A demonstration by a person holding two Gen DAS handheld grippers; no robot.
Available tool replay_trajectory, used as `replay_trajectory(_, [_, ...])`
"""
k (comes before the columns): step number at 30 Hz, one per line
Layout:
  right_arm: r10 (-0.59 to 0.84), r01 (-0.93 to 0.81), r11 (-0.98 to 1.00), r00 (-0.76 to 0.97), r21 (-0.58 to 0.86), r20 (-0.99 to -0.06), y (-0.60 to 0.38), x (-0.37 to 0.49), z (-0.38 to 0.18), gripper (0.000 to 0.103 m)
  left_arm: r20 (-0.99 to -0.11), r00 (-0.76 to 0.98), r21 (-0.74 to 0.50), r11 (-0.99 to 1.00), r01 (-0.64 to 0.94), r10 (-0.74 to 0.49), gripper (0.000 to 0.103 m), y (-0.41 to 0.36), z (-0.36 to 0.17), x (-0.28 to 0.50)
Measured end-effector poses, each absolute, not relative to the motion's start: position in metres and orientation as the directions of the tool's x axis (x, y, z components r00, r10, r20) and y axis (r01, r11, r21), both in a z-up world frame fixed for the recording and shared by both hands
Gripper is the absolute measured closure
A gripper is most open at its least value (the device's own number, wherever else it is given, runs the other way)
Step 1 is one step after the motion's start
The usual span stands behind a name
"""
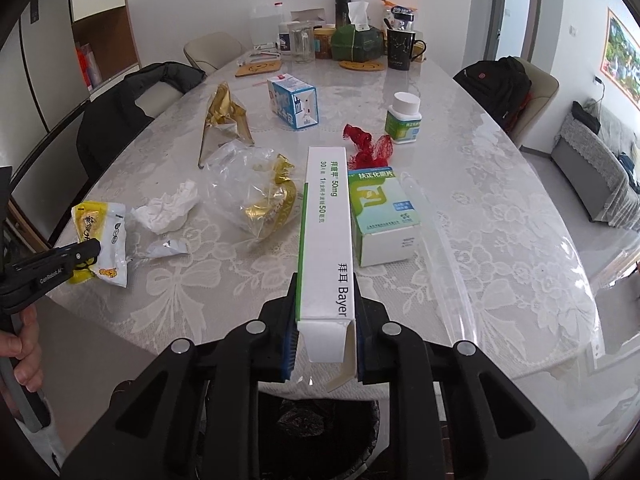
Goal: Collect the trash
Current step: 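Carry the wrapper and the Bayer box over the black trash bin with both grippers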
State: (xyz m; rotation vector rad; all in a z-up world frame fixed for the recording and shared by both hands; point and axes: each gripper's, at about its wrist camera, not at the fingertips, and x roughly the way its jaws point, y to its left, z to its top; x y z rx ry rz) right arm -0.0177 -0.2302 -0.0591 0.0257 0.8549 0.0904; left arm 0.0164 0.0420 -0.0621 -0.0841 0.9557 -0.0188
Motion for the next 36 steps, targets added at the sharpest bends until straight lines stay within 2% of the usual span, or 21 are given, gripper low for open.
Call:
replay_trajectory(10, [0.097, -0.075, 0.995, 0.676, 0.063, -0.730, -0.232, -0.054, -0.052, 0.083, -0.773, 0.628, -0.100, 0.995, 0.013, -0.086, 0.088, 0.029, -0.040, -0.032])
replay_trajectory(21, [0.112, -0.098, 0.993, 0.679, 0.061, -0.726, -0.229, -0.098, -0.061, 0.083, -0.743, 0.657, -0.143, 0.989, 0.027, -0.125, 0.088, 0.019, -0.040, -0.082])
replay_trajectory(36, [0.132, -0.124, 0.990, 0.672, 0.066, -0.729, -0.231, -0.169, -0.076, 0.083, -0.731, 0.662, -0.130, 0.986, 0.107, -0.168, 0.088, -0.021, -0.049, -0.157])
